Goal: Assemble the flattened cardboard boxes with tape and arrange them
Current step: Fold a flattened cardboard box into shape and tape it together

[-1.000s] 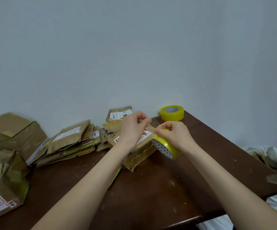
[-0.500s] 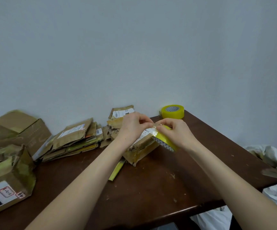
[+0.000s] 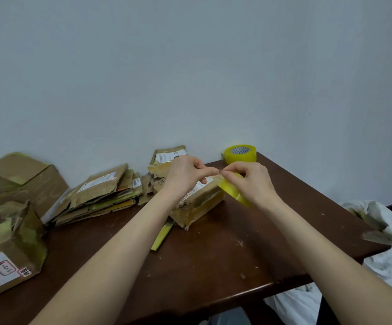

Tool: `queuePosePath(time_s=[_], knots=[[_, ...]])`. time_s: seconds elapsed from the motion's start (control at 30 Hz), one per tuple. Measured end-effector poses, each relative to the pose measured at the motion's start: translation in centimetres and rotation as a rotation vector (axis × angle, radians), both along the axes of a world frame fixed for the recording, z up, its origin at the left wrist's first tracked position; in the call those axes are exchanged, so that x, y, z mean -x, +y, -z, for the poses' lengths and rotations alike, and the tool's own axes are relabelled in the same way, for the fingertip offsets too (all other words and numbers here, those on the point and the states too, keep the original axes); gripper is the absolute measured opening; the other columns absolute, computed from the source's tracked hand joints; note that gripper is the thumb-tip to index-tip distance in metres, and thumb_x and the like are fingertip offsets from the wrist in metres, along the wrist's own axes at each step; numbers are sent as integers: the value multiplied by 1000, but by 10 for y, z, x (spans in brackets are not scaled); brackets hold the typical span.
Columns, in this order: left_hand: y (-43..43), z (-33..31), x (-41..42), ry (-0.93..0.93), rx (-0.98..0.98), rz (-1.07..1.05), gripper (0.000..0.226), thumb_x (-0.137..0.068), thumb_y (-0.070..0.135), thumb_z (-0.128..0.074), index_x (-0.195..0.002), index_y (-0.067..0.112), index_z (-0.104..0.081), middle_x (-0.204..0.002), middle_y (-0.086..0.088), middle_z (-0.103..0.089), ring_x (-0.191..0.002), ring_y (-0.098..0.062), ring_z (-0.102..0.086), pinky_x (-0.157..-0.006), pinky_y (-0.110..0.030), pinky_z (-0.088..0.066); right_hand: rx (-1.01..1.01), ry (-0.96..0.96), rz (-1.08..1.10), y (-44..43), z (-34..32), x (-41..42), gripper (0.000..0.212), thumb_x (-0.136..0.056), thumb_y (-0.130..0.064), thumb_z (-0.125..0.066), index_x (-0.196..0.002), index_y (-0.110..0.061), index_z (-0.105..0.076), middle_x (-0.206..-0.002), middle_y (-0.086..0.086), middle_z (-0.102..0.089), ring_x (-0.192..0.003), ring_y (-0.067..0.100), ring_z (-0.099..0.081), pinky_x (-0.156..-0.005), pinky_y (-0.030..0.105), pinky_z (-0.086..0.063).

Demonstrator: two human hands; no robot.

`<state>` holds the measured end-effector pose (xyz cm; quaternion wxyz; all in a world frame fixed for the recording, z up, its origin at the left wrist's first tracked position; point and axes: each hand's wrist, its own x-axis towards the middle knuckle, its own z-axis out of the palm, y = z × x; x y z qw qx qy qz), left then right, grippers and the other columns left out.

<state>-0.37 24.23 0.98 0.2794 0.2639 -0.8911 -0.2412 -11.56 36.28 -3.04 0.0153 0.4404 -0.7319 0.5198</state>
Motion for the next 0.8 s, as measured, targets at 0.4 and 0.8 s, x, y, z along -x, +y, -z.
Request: queuePosePath(time_s=[0.4,0.8], knots=[[-97,14,-1,-320,400,-330,70,-85,56,-56,-141,20,-36,-138,-5,-46,-129,-23,-40,-97,-41,-41,-807,327,267,-4,53,30,65,-96,-34,-53,-151,-38,-18,-134,3,-42,-124,25,-41,-95,36,-43],[-135,23,-48,348,-423,-333,30,-91,30,-63,-112,9,-64,-111,-8,-68,-89,-20,-65,-75,-32,-53,-111,-713,-204,-79,40,-30,78,-73,-71,-62,-140,-35,-44,-142,-8,-50,-127,19,-51,-106,46,-41]])
